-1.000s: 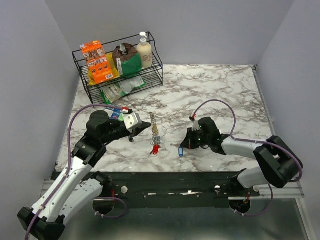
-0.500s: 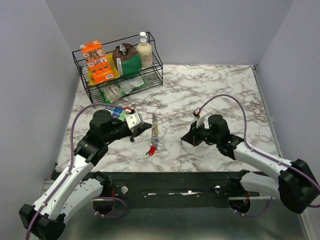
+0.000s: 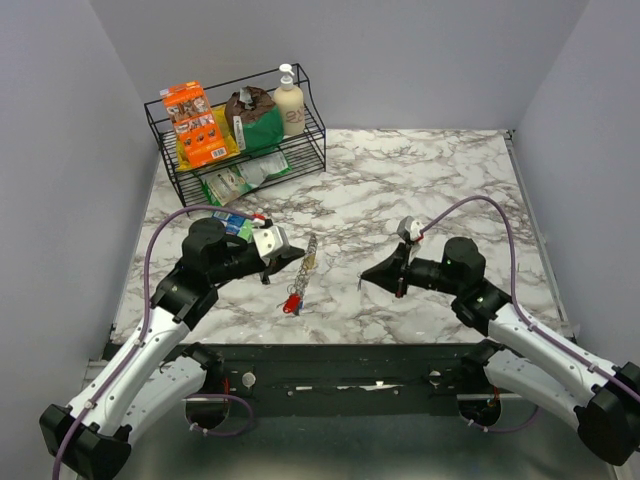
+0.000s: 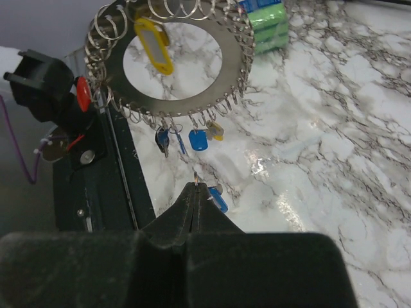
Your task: Put the keys on the keyring
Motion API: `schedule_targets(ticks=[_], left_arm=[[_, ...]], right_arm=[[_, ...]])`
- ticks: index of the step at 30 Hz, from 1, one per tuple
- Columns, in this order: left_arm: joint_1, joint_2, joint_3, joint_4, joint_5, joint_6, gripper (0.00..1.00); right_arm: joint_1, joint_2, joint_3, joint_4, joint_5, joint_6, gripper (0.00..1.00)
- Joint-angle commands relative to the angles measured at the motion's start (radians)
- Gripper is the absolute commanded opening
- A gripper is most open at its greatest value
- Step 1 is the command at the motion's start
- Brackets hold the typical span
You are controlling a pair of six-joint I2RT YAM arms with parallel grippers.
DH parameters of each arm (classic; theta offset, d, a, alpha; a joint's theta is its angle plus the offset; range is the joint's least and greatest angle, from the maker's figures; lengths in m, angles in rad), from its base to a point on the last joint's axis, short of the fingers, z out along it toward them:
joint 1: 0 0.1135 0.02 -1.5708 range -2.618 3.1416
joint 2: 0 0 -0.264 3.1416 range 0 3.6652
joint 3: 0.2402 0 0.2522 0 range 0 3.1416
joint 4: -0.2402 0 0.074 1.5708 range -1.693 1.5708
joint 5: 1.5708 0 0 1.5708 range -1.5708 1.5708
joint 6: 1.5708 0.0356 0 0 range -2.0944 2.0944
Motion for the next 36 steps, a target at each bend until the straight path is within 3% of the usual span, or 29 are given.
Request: schedule_targets(ticks=[1, 19, 28, 36], left_arm=[[0.003, 0.002, -0.001, 0.035, 0.059, -0.003, 0.00], [0.003, 0.026, -0.013, 0.056, 0.085, -0.038, 0.00], [0.000, 0.052, -0.006, 0.038, 0.077, -0.038, 0.00], [-0.004, 0.068, 0.002, 0.024, 0.056, -0.026, 0.00]], right_arm=[[-0.005, -0.033, -0.040, 0.085, -0.115, -0.020, 0.00], [-0.004, 0.005, 0.026, 0.145, -0.186, -0.013, 0.00], [-0.004, 0.131, 0.134, 0.200, -0.245, 0.033, 0.00], [0.048, 0.168, 0.178, 0.231, -0.138, 0.053, 0.00]])
